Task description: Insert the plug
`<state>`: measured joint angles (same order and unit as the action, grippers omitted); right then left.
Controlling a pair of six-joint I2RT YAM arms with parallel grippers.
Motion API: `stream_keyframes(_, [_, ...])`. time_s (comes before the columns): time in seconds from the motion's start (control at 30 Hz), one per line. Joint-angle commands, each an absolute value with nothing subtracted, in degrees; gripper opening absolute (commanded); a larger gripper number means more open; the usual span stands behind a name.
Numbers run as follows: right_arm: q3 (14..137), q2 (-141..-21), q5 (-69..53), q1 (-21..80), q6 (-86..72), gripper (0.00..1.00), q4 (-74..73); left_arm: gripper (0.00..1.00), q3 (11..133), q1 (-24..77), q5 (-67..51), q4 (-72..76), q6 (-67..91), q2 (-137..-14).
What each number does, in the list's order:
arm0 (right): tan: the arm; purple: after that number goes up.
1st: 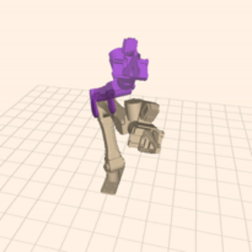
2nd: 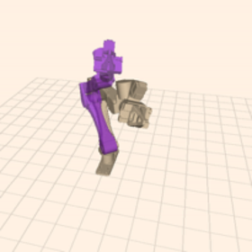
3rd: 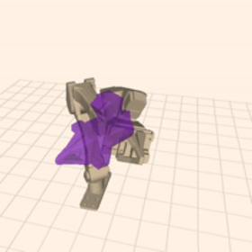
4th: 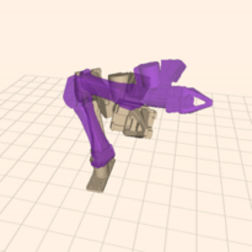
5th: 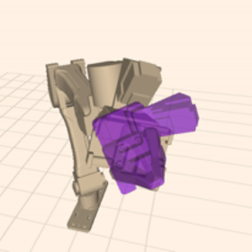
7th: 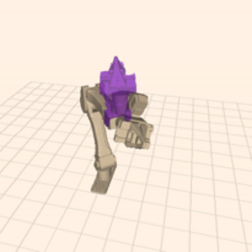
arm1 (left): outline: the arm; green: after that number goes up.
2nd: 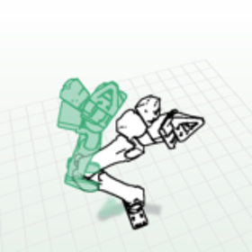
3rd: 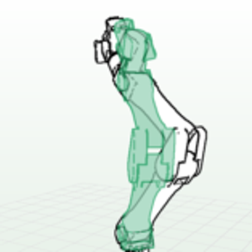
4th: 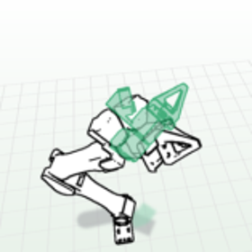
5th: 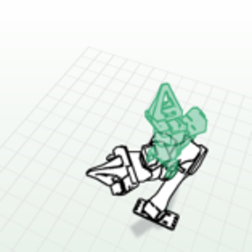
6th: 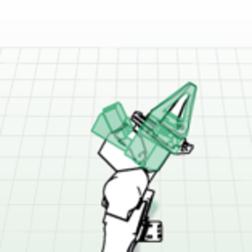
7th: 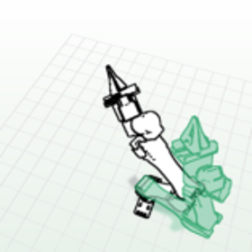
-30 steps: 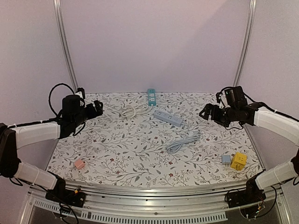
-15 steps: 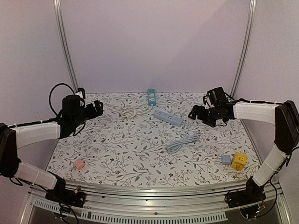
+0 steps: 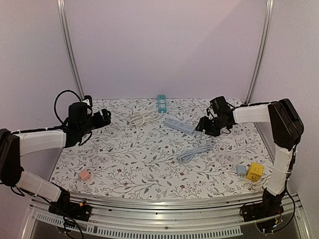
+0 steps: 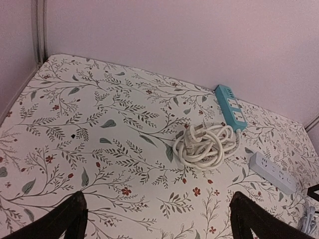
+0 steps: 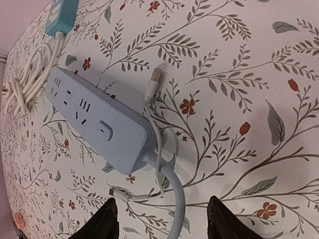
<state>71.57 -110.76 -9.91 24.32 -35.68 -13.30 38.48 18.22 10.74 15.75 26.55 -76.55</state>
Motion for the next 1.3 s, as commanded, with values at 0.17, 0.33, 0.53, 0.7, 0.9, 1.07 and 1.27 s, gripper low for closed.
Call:
stream_keyframes(0.17, [73.8,-114.3,-15.3,24.7,-35.5,0.42,-15.8,0.99,39.5,18.2,10.7,15.4,25.8,-77.5])
stream_keyframes(0.33, [73.6,-114.5,-15.7,25.5,-35.6,0.31,-16.9,0.99,39.3,18.3,10.7,15.0,26.0,-76.5])
stream_keyframes(0.53, [73.6,-113.2,-15.9,27.4,-35.6,0.08,-18.3,0.99,39.3,18.2,10.6,15.1,26.1,-76.4])
stream_keyframes(0.7, [72.0,-109.7,-15.2,29.9,-37.2,0.08,-19.0,0.99,39.2,18.2,10.5,15.1,26.1,-76.2])
stream_keyframes(0.9, [68.7,-106.7,-18.6,33.3,-41.8,0.08,-18.5,0.99,39.1,18.3,10.5,15.0,26.1,-75.9])
stream_keyframes(1.07, [64.3,-104.5,-18.6,35.8,-44.9,0.10,-17.8,0.99,38.9,18.2,10.4,15.1,26.2,-75.8])
stream_keyframes(1.27, [60.2,-100.7,-18.2,37.7,-48.1,0.11,-17.7,0.99,38.9,18.2,10.3,15.2,26.3,-75.8])
